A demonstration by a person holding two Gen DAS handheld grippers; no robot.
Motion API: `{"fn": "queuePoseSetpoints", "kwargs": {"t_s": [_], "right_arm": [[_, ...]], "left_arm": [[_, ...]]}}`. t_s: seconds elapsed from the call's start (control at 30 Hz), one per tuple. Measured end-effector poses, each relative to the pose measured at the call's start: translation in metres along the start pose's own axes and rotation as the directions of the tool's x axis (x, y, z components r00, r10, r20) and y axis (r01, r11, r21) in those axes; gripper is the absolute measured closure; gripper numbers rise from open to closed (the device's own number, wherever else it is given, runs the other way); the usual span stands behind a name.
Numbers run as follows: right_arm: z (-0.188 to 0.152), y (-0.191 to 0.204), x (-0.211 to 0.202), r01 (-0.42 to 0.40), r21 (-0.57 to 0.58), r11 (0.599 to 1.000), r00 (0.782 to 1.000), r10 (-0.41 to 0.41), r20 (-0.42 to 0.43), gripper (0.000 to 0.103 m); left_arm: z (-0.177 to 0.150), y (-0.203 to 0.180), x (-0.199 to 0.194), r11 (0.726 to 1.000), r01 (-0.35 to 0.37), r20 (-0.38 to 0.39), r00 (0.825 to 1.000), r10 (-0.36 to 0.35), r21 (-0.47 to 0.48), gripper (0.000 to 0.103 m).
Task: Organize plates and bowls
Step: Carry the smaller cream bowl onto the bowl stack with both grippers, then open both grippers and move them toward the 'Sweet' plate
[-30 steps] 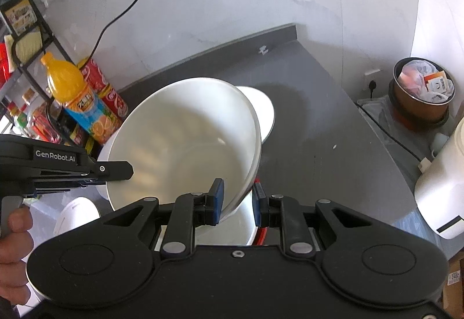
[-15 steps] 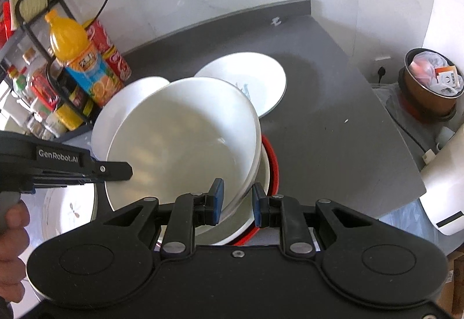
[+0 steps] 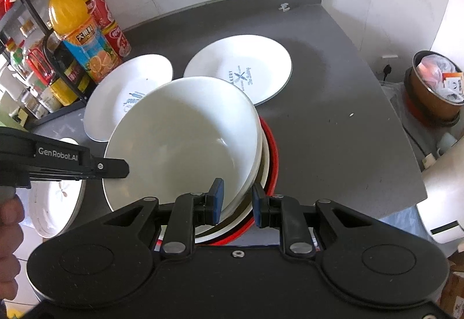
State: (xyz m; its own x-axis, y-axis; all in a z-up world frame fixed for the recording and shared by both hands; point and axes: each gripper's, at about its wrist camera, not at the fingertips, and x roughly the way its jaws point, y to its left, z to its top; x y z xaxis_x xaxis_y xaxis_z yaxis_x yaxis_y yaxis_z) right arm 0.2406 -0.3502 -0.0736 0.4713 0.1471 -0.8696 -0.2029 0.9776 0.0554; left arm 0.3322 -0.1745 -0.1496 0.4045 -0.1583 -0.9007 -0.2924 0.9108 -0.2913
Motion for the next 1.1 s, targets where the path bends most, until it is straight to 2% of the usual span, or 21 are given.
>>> {"fn": "queuePoseSetpoints", "kwargs": {"t_s": [0.1,0.23,0.3,0.4,0.47,0.5,0.63,0.8,1.0,1.03,1.1], "right_arm": [[0.003,0.002,0.003,0.033,-0.017,0.999,0.999,-0.033,-0.005,0.082],[0.007,-0.004,0.003,0.008,0.003,1.0,1.0,-0.008,-0.016,0.08],[0.01,-0.006,0.0,0.015,0.013,1.0,1.0,-0.015,-0.009,0.075],[0.016,-0.008,-0.009,0.05,0.041,0.998,0.997,-0.052,0.05,0.075],[0.02,-0.007,-0.011,0.083,0.044,0.996,0.993,-0.086,0.082,0.08],[0.021,-0.008,-0.01,0.083,0.048,0.995,0.992,-0.087,0.086,0.088],[0.022,-0.007,0.002,0.098,0.055,0.994,0.993,-0.101,0.065,0.098],[0.019,0.0,0.012,0.151,0.079,0.985,0.988,-0.154,0.029,0.098],[0.018,0.014,0.014,0.237,0.088,0.967,0.971,-0.238,-0.001,0.096],[0.018,0.016,0.011,0.247,0.107,0.963,0.969,-0.248,0.001,0.094],[0.018,0.025,0.004,0.262,0.118,0.958,0.964,-0.266,0.016,0.081]], "left_arm": [[0.002,0.002,0.0,1.0,0.007,-0.001,1.0,-0.007,-0.013,0.097],[0.006,0.006,-0.005,0.999,0.024,0.006,1.0,-0.024,-0.025,0.094],[0.008,0.009,-0.009,0.999,0.024,0.016,1.0,-0.023,-0.026,0.094],[0.011,0.018,-0.015,0.998,0.041,0.019,0.999,-0.04,-0.047,0.094],[0.012,0.024,-0.018,0.998,0.045,0.03,0.999,-0.044,-0.054,0.094],[0.013,0.028,-0.02,0.997,0.049,0.034,0.998,-0.047,-0.058,0.094],[0.015,0.043,-0.027,0.995,0.068,0.045,0.997,-0.065,-0.068,0.094],[0.016,0.069,-0.038,0.993,0.088,0.055,0.995,-0.084,-0.08,0.094],[0.018,0.109,-0.05,0.99,0.106,0.059,0.993,-0.1,-0.093,0.094],[0.019,0.116,-0.052,0.99,0.109,0.061,0.993,-0.104,-0.094,0.094],[0.02,0.128,-0.057,0.989,0.116,0.068,0.992,-0.11,-0.092,0.094]]}}
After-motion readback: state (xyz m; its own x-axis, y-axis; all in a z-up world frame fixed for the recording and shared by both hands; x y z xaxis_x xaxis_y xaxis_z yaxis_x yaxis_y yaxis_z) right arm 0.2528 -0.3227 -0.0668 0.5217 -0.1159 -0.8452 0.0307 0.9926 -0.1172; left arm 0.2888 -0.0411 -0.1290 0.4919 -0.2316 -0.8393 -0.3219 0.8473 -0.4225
